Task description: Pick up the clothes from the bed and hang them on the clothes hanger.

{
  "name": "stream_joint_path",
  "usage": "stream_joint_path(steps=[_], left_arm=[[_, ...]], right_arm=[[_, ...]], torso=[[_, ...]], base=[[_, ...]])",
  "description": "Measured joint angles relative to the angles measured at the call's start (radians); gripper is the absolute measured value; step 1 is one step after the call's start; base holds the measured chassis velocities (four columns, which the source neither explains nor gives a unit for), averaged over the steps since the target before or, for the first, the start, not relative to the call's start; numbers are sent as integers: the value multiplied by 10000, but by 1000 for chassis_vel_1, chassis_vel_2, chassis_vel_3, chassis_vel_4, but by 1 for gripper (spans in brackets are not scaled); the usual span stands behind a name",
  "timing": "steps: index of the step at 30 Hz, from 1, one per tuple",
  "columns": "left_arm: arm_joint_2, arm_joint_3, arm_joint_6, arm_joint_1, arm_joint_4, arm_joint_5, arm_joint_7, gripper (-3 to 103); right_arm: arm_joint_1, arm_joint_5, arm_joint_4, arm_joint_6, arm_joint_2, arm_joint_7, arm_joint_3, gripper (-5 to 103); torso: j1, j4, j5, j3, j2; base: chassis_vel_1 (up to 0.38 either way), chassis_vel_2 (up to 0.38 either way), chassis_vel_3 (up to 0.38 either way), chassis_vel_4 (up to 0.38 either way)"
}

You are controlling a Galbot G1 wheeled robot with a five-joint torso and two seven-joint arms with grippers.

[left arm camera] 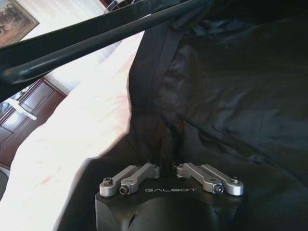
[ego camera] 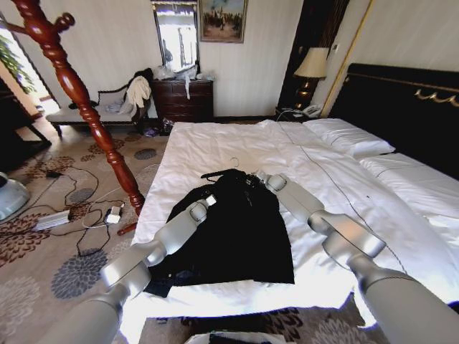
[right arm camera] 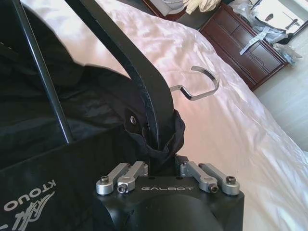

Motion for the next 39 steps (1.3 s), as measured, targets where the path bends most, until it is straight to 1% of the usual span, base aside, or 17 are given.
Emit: stream_joint_path(steps=[1, 2, 3, 8, 9, 12, 13, 16, 18, 19, 23, 24, 27, 28, 30, 33, 39], left_arm=[[32, -3, 0, 0, -27, -32, 0, 8], [64, -3, 0, -4, -50, -75, 2, 3], [172, 24, 0, -31, -139, -256, 15, 2], [521, 31, 70, -30, -498, -901, 7, 2], [521, 31, 70, -30, -498, -901, 7, 2], [993, 24, 156, 26, -944, -1774, -45, 2], [993, 24, 156, 26, -944, -1774, -45, 2], [1374, -10, 261, 69, -1359, -2781, -70, 2], [1518, -18, 350, 98, -1615, -3928, -177, 2], [1518, -18, 350, 98, -1615, -3928, -177, 2], [1314, -328, 207, 70, -1655, -5776, -239, 2], [1314, -328, 207, 70, -1655, -5776, -239, 2], [1294, -546, 15, -100, -1720, -6864, -127, 2], [1294, -546, 15, -100, -1720, -6864, -127, 2], [1363, -633, -102, -252, -1763, -7453, 42, 2], [1613, -653, -240, -361, -1914, -7934, 302, 2], [2085, -618, -342, -262, -2354, -8346, 558, 2]], right_arm=[[0, 0, -8, 0, 4, 0, 0, 22], [0, -1, -23, 1, 11, 0, 0, 22], [0, -9, -44, 17, 23, -1, -1, 22], [-11, -65, -49, 138, 33, 10, 42, 22], [-11, -65, -49, 138, 33, 10, 42, 22], [-31, -65, -43, 184, -13, 23, 84, 22], [-31, -65, -43, 184, -13, 23, 84, 22], [-66, -58, -64, 198, -27, 31, 191, 22], [-90, -61, -114, 210, -13, 38, 253, 22], [-90, -61, -114, 210, -13, 38, 253, 22], [-132, -89, -134, 356, -8, 43, 292, 22], [-132, -89, -134, 356, -8, 43, 292, 22], [-239, -174, -37, 510, -90, 48, 329, 22], [-239, -174, -37, 510, -90, 48, 329, 22], [-318, -191, 25, 572, -133, 58, 372, 22], [-366, -159, 24, 585, -112, 72, 483, 22], [-374, -51, -24, 481, -39, 92, 606, 22]], torso=[[0, 1, 0, 0, 0], [0, 1, -1, 0, 0], [0, 1, 0, 1, 0], [0, 0, -1, 0, 0], [0, 0, -1, 0, 0], [0, 3, -1, 0, 0], [0, 3, -1, 0, 0], [0, 2, -1, 0, 0], [0, 3, 0, 0, 0], [0, 3, 0, 0, 0], [0, -2, -2, 0, 0], [0, -2, -2, 0, 0], [0, -3, 1, 0, 0], [0, -3, 1, 0, 0], [0, 0, 1, 0, 0], [0, -2, 0, 0, 0], [-1, 6, -2, 0, 0]], base=[[0, 0, 0, 0], [0, 0, 0, 0], [0, 0, 0, 0], [0, 0, 0, 0], [0, 0, 0, 0], [0, 0, 0, 0], [0, 0, 0, 0], [0, 0, 0, 0], [0, 0, 0, 0], [0, 0, 0, 0], [0, 0, 0, 0], [0, 0, 0, 0], [0, 0, 0, 0], [0, 0, 0, 0], [0, 0, 0, 0], [0, 0, 0, 0], [0, 0, 0, 0]])
